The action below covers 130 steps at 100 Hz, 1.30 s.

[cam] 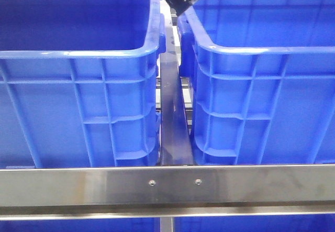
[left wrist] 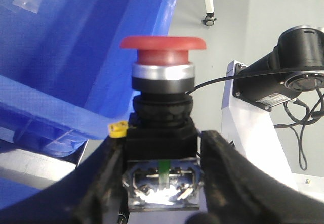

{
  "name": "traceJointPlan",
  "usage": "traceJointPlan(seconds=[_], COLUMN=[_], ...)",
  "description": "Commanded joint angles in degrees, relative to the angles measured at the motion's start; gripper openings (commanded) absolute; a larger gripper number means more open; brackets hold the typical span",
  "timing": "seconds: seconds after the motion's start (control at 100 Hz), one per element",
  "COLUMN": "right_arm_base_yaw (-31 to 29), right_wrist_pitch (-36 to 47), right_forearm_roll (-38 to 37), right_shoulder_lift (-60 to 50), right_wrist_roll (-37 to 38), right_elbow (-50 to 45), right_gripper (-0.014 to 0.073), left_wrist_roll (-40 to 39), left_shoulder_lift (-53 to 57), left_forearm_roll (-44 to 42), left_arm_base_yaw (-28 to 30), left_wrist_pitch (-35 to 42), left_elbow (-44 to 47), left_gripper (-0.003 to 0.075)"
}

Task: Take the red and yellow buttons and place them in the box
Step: 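Close the right gripper on the red button's cap held by the left gripper, then open the left gripper and pull the red button away with the right gripper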

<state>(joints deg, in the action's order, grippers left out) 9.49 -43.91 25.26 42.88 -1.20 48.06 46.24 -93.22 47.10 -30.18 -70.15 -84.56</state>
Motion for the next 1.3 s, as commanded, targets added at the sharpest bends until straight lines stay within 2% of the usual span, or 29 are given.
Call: traceJointPlan(seconds=[0.0, 0.22, 0.42, 0.56, 0.81, 0.93, 1.0, 1.15, 1.22, 1.29], right_arm_base_yaw=[0.54, 0.54, 0.54, 0.54, 0.54, 0.54, 0.54, 0.54, 0.54, 0.54], right_wrist_pitch=[2.66, -0.14, -1.80, -4.65, -7.97, -7.77, -7.91, -8.59, -8.66, -8.60], right_forearm_roll=[10.78, 31.42, 44.93, 51.53, 58.32, 58.67, 58.67, 58.67, 58.67, 58.67], right_shoulder_lift=[3.20, 10.80, 17.17, 21.37, 26.67, 27.03, 27.03, 27.03, 27.03, 27.03], right_wrist_roll=[-4.50, -14.15, -21.45, -26.63, -31.64, -32.40, -32.40, -32.42, -32.42, -32.42], right_elbow=[3.24, 3.91, 3.91, 3.91, 3.91, 3.91, 3.91, 3.91, 3.91, 3.91], right_gripper=[0.0537, 0.0537, 0.0537, 0.0537, 0.0537, 0.0533, 0.0482, 0.0289, 0.0242, 0.0233], left_wrist_roll=[0.03, 0.03, 0.03, 0.03, 0.03, 0.03, 0.03, 0.03, 0.03, 0.03], left_shoulder_lift=[2.86, 2.86, 2.86, 2.86, 2.86, 2.86, 2.86, 2.86, 2.86, 2.86], left_forearm_roll=[4.13, 4.13, 4.13, 4.13, 4.13, 4.13, 4.13, 4.13, 4.13, 4.13], left_arm_base_yaw=[-0.51, -0.51, -0.51, -0.51, -0.51, -0.51, -0.51, -0.51, -0.51, -0.51], left_wrist_pitch=[-2.10, -2.10, -2.10, -2.10, -2.10, -2.10, -2.10, -2.10, -2.10, -2.01], left_elbow=[-1.54, -1.54, -1.54, -1.54, -1.54, -1.54, -1.54, -1.54, -1.54, -1.54], left_gripper=[0.0085, 0.0085, 0.0085, 0.0085, 0.0085, 0.0085, 0.0085, 0.0085, 0.0085, 0.0085])
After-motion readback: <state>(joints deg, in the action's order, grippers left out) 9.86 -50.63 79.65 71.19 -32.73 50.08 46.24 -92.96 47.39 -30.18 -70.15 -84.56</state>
